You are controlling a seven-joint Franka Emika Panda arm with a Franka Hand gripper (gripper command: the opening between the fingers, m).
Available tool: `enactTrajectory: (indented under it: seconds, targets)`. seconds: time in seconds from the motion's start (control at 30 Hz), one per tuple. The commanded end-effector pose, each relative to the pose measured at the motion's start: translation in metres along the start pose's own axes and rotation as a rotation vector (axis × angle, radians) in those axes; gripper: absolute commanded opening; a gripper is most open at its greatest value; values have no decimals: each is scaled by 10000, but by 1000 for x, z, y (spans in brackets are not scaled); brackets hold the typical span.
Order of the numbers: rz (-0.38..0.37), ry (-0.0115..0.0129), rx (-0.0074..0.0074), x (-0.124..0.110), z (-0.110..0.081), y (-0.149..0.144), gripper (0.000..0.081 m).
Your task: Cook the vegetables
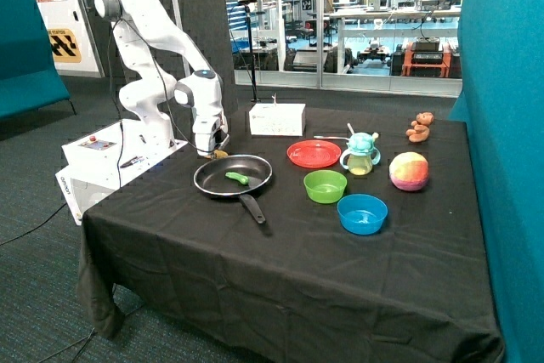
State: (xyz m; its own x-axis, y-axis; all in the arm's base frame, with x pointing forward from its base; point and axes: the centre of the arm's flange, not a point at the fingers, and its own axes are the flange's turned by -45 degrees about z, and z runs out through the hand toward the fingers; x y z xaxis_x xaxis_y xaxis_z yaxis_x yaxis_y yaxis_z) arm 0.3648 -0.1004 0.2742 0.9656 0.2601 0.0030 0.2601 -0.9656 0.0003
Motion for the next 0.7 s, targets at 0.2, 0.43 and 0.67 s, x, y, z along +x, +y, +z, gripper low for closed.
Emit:
enactTrajectory:
  seconds: [0.2, 0.43, 0.67]
  targets:
    - [-215, -30, 4, -5, -13, -3, 0]
    - [-689, -30, 4, 5, -39, -13, 0]
    - [-1090, -30, 5, 15, -66, -22, 0]
